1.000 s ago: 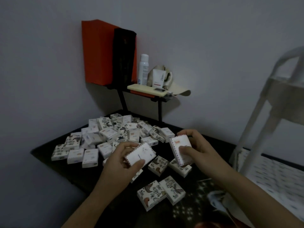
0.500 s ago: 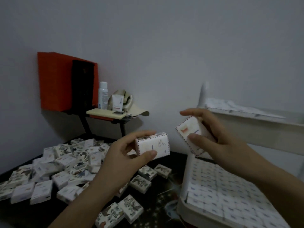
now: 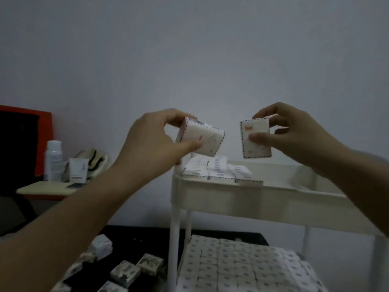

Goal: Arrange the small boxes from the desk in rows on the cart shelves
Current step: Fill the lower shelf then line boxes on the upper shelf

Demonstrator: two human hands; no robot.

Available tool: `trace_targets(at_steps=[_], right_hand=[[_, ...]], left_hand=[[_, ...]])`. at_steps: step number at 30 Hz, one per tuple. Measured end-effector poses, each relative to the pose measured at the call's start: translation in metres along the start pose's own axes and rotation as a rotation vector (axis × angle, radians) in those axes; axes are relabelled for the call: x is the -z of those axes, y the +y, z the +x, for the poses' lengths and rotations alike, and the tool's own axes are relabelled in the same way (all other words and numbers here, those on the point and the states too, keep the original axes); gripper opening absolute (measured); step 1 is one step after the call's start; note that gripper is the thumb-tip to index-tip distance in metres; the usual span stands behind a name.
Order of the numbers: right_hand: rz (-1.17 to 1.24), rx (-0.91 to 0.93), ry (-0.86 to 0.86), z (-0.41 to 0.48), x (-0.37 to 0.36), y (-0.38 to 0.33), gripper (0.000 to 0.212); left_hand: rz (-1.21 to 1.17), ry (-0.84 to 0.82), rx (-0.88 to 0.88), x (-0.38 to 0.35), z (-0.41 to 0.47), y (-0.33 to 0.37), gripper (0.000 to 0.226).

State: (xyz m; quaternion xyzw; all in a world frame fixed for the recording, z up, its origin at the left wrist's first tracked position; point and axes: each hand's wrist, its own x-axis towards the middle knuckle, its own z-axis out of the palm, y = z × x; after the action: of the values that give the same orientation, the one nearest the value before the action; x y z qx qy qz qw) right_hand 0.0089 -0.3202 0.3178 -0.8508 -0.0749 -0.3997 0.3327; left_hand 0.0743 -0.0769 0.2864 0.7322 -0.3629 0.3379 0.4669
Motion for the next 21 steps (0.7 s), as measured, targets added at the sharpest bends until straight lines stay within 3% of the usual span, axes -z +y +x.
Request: trace_targets(at_steps=[6, 11, 14, 16, 18, 21], right_hand=[[-0.062, -0.18, -0.057, 0.037, -0.007, 0.033, 0.029], [-0.467, -0.189, -0.074, 0.062, -0.021, 0.05, 0.046], [-0.536, -0.18, -0.128, 0.079, -0.023, 0.063, 0.037], [-0.496, -0.169, -0.187, 0.086, -0.024, 0.072, 0.052], [-0.421, -0.185, -0.198, 0.088, -0.025, 0.079, 0.063], [-0.338, -0.197, -0.185, 0.089, -0.025, 0.088, 0.053]], left_hand=[[0.043, -0.13, 0.031, -0.036, 0.074, -0.002, 0.026], [0.208, -0.076, -0.014, -0.07, 0.113, -0.011, 0.039], [0.272, -0.171, -0.001, -0.085, 0.136, -0.015, 0.017], [0.296, -0.277, 0.023, -0.094, 0.147, -0.016, 0.005], [0.263, -0.35, 0.078, -0.101, 0.154, -0.015, 0.017], [0.17, -0.446, 0.157, -0.112, 0.156, -0.019, 0.055]])
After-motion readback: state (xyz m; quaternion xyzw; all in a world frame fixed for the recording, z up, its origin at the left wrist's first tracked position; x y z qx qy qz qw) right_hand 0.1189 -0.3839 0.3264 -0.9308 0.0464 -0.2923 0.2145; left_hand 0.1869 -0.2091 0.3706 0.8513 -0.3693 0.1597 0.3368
